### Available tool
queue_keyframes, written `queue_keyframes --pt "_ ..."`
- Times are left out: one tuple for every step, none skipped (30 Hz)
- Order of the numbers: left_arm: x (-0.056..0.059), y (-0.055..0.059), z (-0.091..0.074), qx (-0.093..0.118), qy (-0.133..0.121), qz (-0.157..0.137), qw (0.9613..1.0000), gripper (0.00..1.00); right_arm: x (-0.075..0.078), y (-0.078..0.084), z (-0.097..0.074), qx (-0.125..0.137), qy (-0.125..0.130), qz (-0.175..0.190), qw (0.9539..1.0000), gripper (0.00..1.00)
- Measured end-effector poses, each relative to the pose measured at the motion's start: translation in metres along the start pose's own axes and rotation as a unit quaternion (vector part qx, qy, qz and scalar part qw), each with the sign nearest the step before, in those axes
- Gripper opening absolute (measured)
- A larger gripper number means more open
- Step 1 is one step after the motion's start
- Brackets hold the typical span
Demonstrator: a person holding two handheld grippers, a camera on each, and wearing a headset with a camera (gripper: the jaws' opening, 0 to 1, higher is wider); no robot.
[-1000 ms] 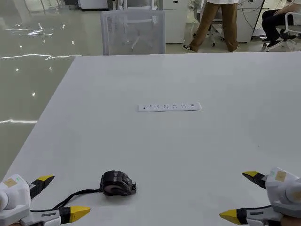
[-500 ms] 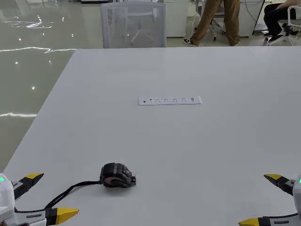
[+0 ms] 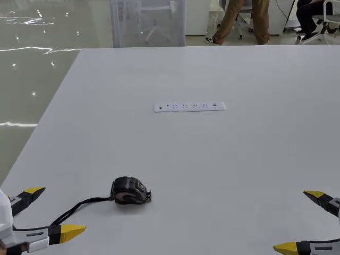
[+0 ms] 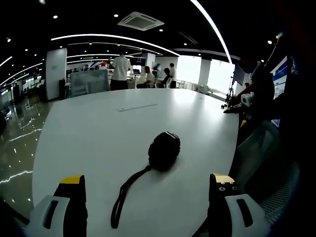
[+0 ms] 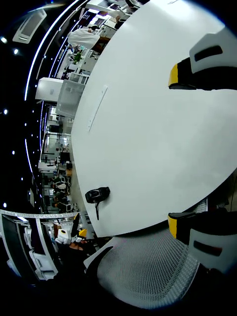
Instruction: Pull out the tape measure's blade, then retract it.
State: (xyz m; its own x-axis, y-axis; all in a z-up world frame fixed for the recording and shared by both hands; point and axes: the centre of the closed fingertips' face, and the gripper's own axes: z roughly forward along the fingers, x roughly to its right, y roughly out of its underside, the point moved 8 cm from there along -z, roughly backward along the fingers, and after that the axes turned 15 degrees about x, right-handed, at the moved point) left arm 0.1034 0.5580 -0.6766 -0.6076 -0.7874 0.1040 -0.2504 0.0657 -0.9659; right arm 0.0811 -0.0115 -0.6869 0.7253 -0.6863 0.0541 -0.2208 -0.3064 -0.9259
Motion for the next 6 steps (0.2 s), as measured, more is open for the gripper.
queue_keyframes --pt "-0.0008 -0.0006 -0.0012 0.001 0.000 -0.001 1.0000 1.00 -0.0014 -0.0004 0.0004 -0.001 0.001 0.000 1.0000 1.00" --pt "-0.0015 -0.0013 -0.0021 0.001 0.000 -0.002 1.0000 1.00 -0.0030 -0.0007 0.0009 -0.001 0.001 -0.002 1.0000 1.00" --pt "-0.0028 -0.0021 -0.0027 0.001 -0.001 -0.002 1.0000 1.00 -0.0048 -0.0019 0.0014 -0.001 0.000 -0.004 1.0000 1.00" --pt "-0.0039 -0.0025 -0.0030 0.000 -0.003 -0.002 1.0000 1.00 -0.0053 -0.0025 0.0018 0.001 0.000 -0.004 1.0000 1.00" --pt "-0.0048 -0.0034 -0.0035 -0.001 -0.003 -0.003 1.0000 1.00 -0.0050 -0.0027 0.0018 0.002 0.001 -0.003 1.0000 1.00" --pt "-0.0060 -0.0043 -0.0040 0.002 -0.003 -0.006 1.0000 1.00 -0.0042 -0.0028 0.0020 0.004 0.001 -0.002 1.0000 1.00"
